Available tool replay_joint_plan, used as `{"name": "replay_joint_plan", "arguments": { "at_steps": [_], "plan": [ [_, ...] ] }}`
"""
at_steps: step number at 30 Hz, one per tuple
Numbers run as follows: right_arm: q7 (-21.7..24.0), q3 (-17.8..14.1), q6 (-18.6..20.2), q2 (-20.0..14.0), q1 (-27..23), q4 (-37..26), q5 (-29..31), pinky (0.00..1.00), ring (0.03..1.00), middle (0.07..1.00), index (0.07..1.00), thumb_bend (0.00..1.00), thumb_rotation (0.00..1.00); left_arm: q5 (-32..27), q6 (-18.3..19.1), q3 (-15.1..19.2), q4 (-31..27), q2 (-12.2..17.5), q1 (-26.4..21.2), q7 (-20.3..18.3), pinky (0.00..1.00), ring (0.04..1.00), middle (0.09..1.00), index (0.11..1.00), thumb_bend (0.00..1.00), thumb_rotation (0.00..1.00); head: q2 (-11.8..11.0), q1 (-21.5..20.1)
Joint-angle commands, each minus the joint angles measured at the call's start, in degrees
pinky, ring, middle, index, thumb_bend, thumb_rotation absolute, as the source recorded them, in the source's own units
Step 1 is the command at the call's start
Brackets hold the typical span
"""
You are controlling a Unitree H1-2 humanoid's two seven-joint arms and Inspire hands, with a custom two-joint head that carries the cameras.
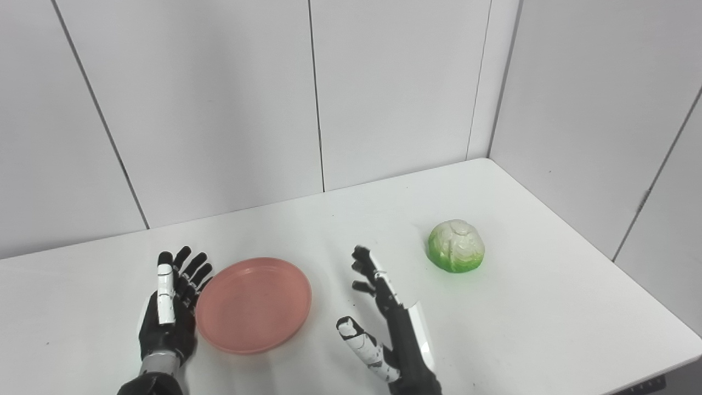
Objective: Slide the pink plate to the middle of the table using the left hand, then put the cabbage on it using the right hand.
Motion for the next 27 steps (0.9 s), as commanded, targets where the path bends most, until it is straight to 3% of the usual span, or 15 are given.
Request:
{"name": "replay_joint_plan", "arguments": {
  "at_steps": [1,6,10,13,15,18,22,27],
  "plan": [
    [2.4,-1.3,2.4,-2.0,-2.6,-5.1,-0.6,0.74,0.817,0.863,0.888,0.69,0.89,0.6,1.2,-0.3,1.1,0.0,-0.3,0.7,0.85,0.878,0.856,0.876,0.67,0.89,-0.1,-0.1],
    [9.2,-6.3,10.4,-8.6,-9.6,-11.3,0.7,0.66,0.775,0.81,0.8,0.69,0.89,0.2,1.9,-0.1,0.8,-0.2,0.0,0.7,0.84,0.863,0.849,0.864,0.67,0.86,-0.5,-0.4],
    [13.8,-9.1,15.8,-14.7,-14.5,-12.9,-0.9,0.64,0.761,0.804,0.808,0.73,0.87,-0.3,1.9,0.1,0.9,-0.5,0.0,0.6,0.83,0.858,0.845,0.854,0.67,0.84,-0.5,-0.3],
    [16.4,-10.4,19.3,-18.4,-17.4,-13.5,-2.9,0.67,0.768,0.8,0.822,0.84,0.77,-0.2,2.6,0.0,0.0,-0.9,0.2,0.9,0.82,0.857,0.842,0.851,0.66,0.83,-0.4,-0.1],
    [19.8,-11.8,22.7,-22.6,-20.4,-13.2,-2.7,0.63,0.775,0.809,0.855,0.87,0.66,-0.2,2.5,-0.1,0.2,-0.8,0.1,0.6,0.83,0.868,0.851,0.868,0.65,0.84,-0.4,-0.2],
    [26.0,-13.1,28.1,-29.1,-24.6,-12.3,-2.4,0.62,0.785,0.821,0.885,0.89,0.61,-0.1,2.6,-0.1,0.7,-0.8,-0.2,0.7,0.82,0.865,0.848,0.874,0.66,0.84,-0.4,-0.1],
    [33.1,-11.6,31.5,-38.5,-28.8,-9.5,-4.3,0.68,0.805,0.83,0.902,0.94,0.59,-0.1,2.7,0.0,0.8,-1.0,-0.2,1.1,0.8,0.857,0.845,0.868,0.66,0.85,-0.4,0.2],
    [41.4,-5.7,31.5,-49.4,-34.7,-1.8,-10.6,0.65,0.787,0.803,0.878,1.0,0.52,-0.2,2.3,0.1,1.1,-1.1,-0.2,1.0,0.8,0.857,0.852,0.867,0.67,0.85,-0.5,0.7]
  ]
}}
